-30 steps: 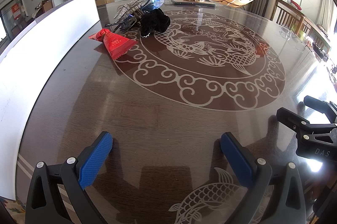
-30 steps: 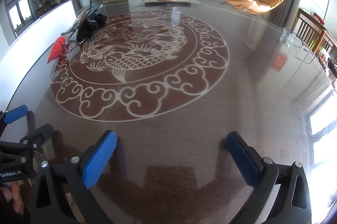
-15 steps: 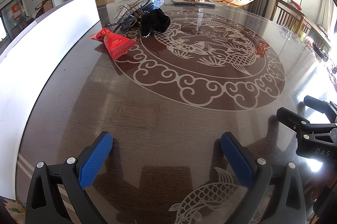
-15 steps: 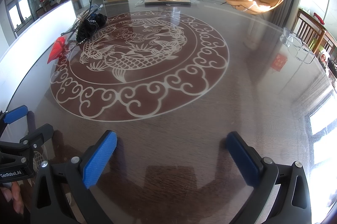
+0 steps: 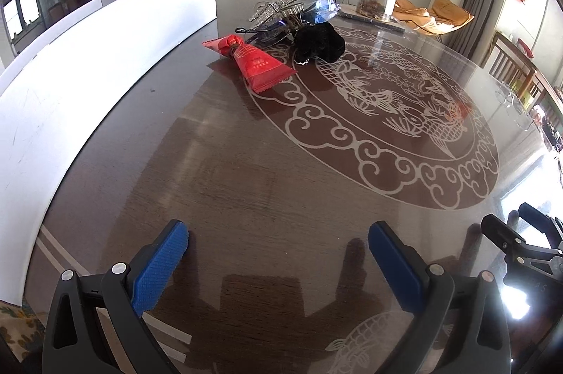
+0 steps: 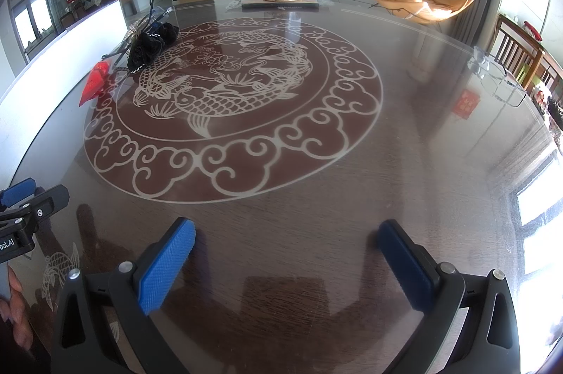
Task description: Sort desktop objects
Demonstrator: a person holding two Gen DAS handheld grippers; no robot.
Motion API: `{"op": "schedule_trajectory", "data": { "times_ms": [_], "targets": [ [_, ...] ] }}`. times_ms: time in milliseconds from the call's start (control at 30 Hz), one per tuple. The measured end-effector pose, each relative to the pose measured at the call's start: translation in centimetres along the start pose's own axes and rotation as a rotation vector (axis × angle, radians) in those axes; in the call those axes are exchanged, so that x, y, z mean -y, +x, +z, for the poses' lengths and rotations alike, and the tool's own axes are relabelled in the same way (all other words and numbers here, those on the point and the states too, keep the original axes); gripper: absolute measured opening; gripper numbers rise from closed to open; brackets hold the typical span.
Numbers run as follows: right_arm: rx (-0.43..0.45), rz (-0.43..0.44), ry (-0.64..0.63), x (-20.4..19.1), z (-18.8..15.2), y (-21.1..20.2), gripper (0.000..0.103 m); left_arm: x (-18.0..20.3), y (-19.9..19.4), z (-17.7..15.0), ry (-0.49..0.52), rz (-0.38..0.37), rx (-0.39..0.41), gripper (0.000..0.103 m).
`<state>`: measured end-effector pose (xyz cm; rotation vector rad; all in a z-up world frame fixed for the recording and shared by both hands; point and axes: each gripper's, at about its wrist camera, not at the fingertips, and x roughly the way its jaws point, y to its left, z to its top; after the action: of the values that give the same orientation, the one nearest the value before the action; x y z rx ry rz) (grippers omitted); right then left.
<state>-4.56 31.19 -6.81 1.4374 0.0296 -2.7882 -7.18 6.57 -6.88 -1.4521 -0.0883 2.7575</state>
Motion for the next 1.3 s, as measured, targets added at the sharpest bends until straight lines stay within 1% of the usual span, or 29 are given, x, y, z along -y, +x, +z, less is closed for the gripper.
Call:
{"op": "schedule_trajectory", "data": {
  "times_ms": [100, 267, 367, 433, 500, 600, 767, 800, 867, 933, 967, 1033, 1067, 1100, 1133, 1200, 1300],
  "targets": [
    [0.0, 0.0, 0.0, 0.0, 0.0, 0.0, 0.103, -0.4, 0.2, 0.1, -0.013, 0.031, 0.0, 0.103],
    [0.0, 0.0, 0.0, 0.0, 0.0, 0.0, 0.103, -1.7, 0.4, 0.4, -0.069, 0.067, 0.008, 0.103],
    [0.0, 0.0, 0.0, -0.1, 0.0, 0.0, 0.103, -1.8, 0.5, 0.3, -0.067, 0.081, 0.006, 0.103],
    [0.001, 0.021, -0.02, -0.4, 0.3, 0.3, 0.103, -1.5, 0.6, 0.2, -0.055, 0.097, 0.004, 0.103],
    [0.003, 0.069, -0.091, -1.9, 1.6, 1.4, 0.103, -1.3, 0.7, 0.2, -0.044, 0.109, 0.004, 0.103],
    [0.006, 0.139, -0.193, -4.8, 4.9, 3.7, 0.103, -1.6, 0.8, 0.4, -0.053, 0.112, 0.006, 0.103],
    [0.005, 0.272, -0.373, -11.1, 11.3, 8.5, 0.103, -3.4, 0.5, 0.4, -0.139, 0.131, 0.022, 0.103],
    [0.005, 0.285, -0.395, -12.3, 12.5, 9.3, 0.102, -3.8, 0.4, 0.4, -0.159, 0.138, 0.026, 0.103],
    [0.015, 0.278, -0.417, -14.4, 14.5, 10.5, 0.1, -4.4, 0.3, 0.4, -0.185, 0.141, 0.033, 0.103],
    [0.016, 0.274, -0.414, -16.3, 16.3, 11.6, 0.099, -4.4, 0.4, 0.4, -0.183, 0.148, 0.033, 0.103],
    [0.022, 0.256, -0.411, -17.1, 17.1, 12.1, 0.098, -4.3, 0.5, 0.5, -0.172, 0.158, 0.027, 0.103],
    [0.031, 0.26, -0.4, -18.0, 18.1, 12.7, 0.079, -4.0, 0.6, 0.5, -0.15, 0.163, 0.02, 0.103],
    [0.028, 0.282, -0.377, -18.0, 18.4, 12.9, 0.065, -3.8, 0.7, 0.5, -0.141, 0.162, 0.018, 0.103],
    [0.037, 0.268, -0.361, -18.0, 18.7, 12.7, 0.046, -3.7, 0.7, 0.5, -0.134, 0.164, 0.016, 0.103],
    [0.043, 0.271, -0.351, -17.8, 18.6, 12.5, 0.038, -3.7, 0.8, 0.5, -0.13, 0.165, 0.014, 0.103],
    [0.041, 0.272, -0.35, -16.9, 17.8, 11.9, 0.038, -3.7, 0.8, 0.6, -0.131, 0.162, 0.014, 0.103],
    [0.039, 0.276, -0.369, -14.4, 15.0, 9.9, 0.038, -3.7, 0.9, 0.6, -0.131, 0.162, 0.014, 0.103]
  ]
}}
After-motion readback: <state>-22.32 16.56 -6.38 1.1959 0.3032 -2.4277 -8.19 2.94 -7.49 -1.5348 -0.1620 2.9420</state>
